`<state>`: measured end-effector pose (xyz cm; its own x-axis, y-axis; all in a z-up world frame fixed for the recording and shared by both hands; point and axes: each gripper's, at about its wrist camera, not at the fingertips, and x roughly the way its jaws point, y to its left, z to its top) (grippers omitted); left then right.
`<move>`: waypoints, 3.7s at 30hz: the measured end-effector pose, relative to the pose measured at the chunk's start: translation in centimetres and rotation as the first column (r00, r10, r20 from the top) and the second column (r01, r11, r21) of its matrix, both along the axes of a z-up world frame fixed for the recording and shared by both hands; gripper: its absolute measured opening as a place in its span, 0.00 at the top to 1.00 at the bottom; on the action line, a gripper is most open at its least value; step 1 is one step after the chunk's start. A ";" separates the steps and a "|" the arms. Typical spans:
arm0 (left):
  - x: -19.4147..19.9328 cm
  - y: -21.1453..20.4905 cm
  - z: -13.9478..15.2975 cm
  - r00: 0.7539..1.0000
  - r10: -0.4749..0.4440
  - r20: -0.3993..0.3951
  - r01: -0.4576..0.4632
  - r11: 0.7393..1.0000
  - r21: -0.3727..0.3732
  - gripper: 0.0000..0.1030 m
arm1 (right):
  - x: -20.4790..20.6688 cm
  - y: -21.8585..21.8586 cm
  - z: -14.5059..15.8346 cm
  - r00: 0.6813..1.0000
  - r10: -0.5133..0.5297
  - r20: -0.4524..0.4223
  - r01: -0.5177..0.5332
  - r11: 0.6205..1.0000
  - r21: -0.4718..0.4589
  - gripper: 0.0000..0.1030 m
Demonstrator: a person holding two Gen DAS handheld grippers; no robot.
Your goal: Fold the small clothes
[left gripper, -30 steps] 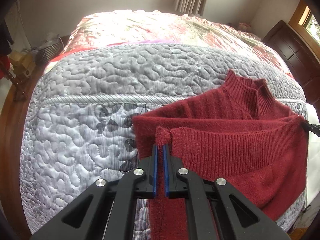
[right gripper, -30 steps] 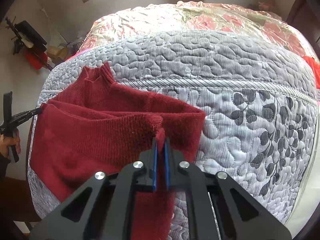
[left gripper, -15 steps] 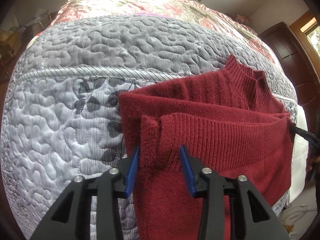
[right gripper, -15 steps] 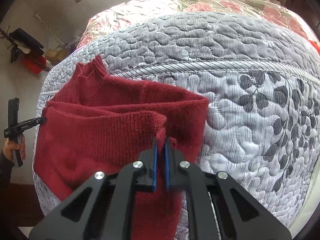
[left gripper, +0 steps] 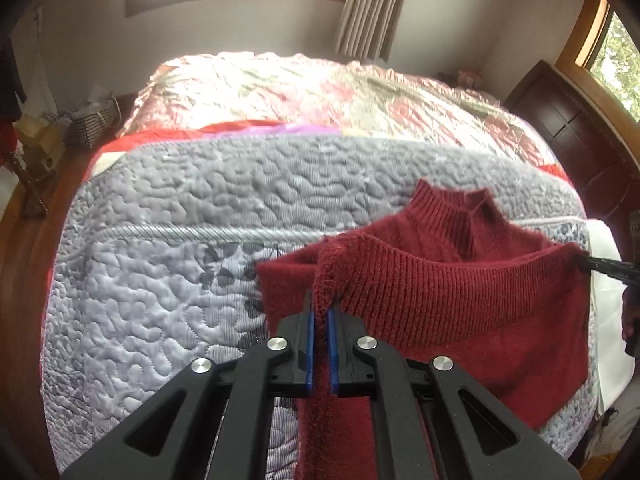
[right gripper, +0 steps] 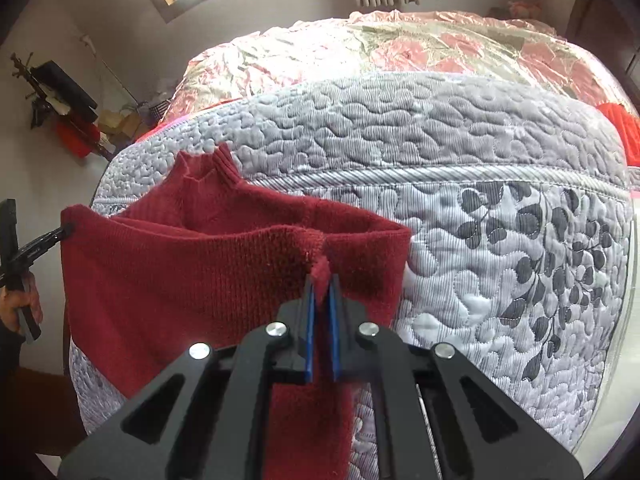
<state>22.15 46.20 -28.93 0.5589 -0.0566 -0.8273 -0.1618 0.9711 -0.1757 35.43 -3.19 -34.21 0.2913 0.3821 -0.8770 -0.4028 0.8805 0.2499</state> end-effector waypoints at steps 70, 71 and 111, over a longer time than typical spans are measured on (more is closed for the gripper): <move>-3.3 -2.0 -6.1 0.990 -0.081 -0.117 0.033 0.931 -0.364 0.63 | -6.4 -3.0 -6.2 0.961 -0.089 -0.263 0.144 0.970 0.196 0.72; -4.4 -2.4 -7.3 0.985 -0.086 -0.151 0.026 0.932 -0.362 0.64 | -7.3 -3.5 -7.3 0.956 -0.098 -0.278 0.153 0.971 0.182 0.79; 1.7 12.4 -12.6 0.937 -0.147 -0.318 -0.119 0.719 -0.685 0.06 | -23.6 34.1 -3.4 0.885 0.465 0.021 -0.459 0.879 -0.131 0.22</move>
<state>23.88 58.60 -41.56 0.2579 -0.6853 -0.6810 -0.3251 0.6022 -0.7291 11.82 30.95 -37.63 0.1517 0.3782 -0.9132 -0.7804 0.6128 0.1242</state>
